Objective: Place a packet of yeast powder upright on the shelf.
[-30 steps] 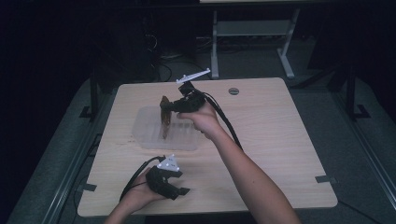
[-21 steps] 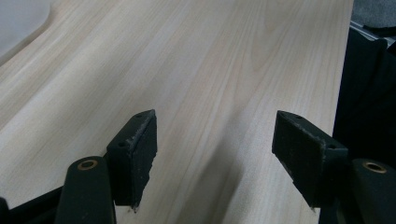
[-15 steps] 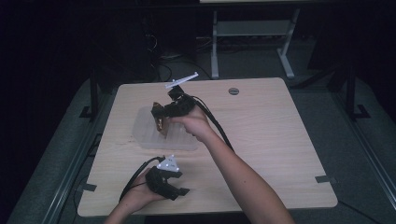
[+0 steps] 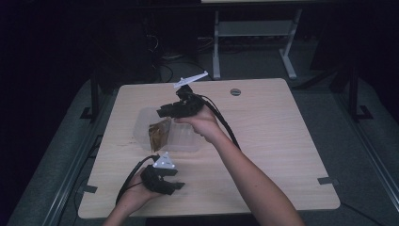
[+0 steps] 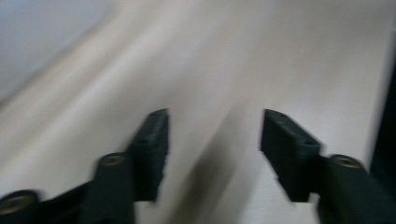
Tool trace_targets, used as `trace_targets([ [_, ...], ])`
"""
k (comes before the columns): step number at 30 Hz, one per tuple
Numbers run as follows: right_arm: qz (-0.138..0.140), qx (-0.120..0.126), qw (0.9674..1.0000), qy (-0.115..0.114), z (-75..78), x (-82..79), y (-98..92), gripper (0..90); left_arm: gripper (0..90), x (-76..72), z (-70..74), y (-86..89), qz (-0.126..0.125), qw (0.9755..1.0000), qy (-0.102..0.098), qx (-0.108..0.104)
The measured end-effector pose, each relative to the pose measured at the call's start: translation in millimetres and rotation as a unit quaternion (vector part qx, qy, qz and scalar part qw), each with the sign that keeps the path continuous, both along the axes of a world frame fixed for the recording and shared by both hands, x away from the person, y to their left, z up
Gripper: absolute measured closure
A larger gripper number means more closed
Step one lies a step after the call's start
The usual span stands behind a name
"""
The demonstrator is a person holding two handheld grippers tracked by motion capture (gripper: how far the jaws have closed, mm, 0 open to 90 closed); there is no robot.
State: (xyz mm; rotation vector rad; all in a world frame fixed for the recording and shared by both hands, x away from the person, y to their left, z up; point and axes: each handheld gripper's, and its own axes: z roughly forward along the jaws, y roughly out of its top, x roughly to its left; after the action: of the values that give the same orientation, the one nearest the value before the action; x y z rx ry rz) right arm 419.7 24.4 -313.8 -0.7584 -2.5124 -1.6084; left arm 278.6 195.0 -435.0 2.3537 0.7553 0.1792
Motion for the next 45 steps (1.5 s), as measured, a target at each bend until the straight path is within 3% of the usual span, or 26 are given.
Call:
trace_targets([
  [3,-0.004,-0.007,0.9999,-0.009,-0.5,-3.2,-9.5,66.8,59.4,6.0,3.8,15.1,0.042,0.9985,0.006,-0.034],
  [9,-0.014,-0.022,0.9993,-0.029,-2.7,-11.2,-28.4,59.9,64.1,-1.3,6.5,24.8,0.041,0.9985,0.009,-0.037],
  [13,-0.018,-0.051,0.9973,-0.049,-7.7,-20.4,-42.4,52.3,77.5,-7.3,12.5,32.0,0.050,0.9980,-0.002,-0.038],
  [17,-0.027,-0.070,0.9954,-0.060,-15.9,-29.9,-61.0,47.6,89.7,-7.9,18.3,44.1,0.068,0.9962,-0.010,-0.054],
  [23,-0.041,-0.088,0.9934,-0.061,-33.6,-43.2,-91.1,39.2,89.8,0.5,26.5,51.8,0.088,0.9936,-0.031,-0.064],
  [28,-0.049,-0.103,0.9918,-0.057,-51.6,-57.7,-116.4,35.3,89.8,11.6,32.4,52.5,0.104,0.9892,-0.047,-0.091],
  [32,-0.059,-0.108,0.9911,-0.052,-65.4,-68.5,-139.9,33.5,89.8,18.4,36.1,50.2,0.107,0.9875,-0.055,-0.102],
  [37,-0.079,-0.114,0.9898,-0.032,-84.7,-80.8,-169.4,32.3,89.8,25.5,43.4,50.0,0.114,0.9852,-0.070,-0.108],
  [45,-0.094,-0.139,0.9858,-0.011,-103.3,-95.9,-195.4,30.4,89.8,44.6,66.7,51.3,0.122,0.9813,-0.107,-0.103],
])
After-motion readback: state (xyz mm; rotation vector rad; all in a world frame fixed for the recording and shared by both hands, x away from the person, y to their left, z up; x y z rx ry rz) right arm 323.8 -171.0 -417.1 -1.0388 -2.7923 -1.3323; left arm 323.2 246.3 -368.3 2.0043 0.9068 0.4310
